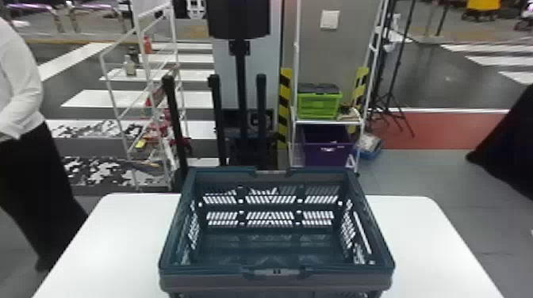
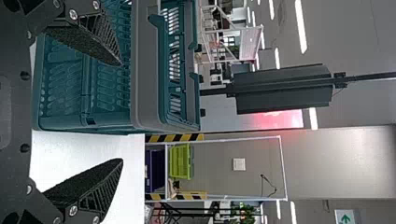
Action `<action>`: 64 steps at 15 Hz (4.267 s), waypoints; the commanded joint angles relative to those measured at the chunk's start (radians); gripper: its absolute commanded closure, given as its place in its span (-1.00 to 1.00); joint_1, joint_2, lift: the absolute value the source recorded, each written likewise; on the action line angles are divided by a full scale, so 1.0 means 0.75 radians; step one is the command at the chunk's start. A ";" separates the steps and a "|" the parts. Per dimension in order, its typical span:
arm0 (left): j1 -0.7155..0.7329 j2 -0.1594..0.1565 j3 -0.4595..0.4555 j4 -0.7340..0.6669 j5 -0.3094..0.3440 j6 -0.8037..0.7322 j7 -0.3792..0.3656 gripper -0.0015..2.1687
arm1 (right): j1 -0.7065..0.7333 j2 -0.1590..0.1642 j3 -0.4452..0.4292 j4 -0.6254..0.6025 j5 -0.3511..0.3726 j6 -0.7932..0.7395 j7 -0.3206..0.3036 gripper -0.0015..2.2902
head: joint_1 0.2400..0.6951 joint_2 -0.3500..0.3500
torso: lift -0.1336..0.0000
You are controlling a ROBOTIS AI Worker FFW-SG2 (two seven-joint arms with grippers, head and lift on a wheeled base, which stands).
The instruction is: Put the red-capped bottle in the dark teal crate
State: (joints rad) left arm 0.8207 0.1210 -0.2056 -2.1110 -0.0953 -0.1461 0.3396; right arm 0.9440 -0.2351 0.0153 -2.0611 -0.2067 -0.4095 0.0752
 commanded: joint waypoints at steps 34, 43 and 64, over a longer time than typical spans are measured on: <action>-1.428 0.148 -0.115 -0.067 -0.229 1.810 -1.312 0.65 | 0.054 0.041 -0.047 -0.019 -0.001 -0.023 0.000 -0.86 | 0.14 0.00 | 1.00; -1.794 0.062 -0.378 0.806 -0.227 1.388 -1.621 0.65 | 0.069 0.056 -0.057 -0.005 -0.001 -0.044 0.000 -0.86 | 0.14 0.00 | 1.00; -2.051 -0.135 -0.554 1.714 -0.419 0.726 -1.702 -0.98 | 0.059 0.080 -0.051 0.016 0.008 -0.068 0.000 -0.86 | 0.14 0.00 | 1.00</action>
State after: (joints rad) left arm -0.7227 0.0182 -0.6222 -0.8203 -0.4183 0.3960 -0.9439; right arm 0.9866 -0.1753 -0.0217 -2.0485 -0.2009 -0.4609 0.0752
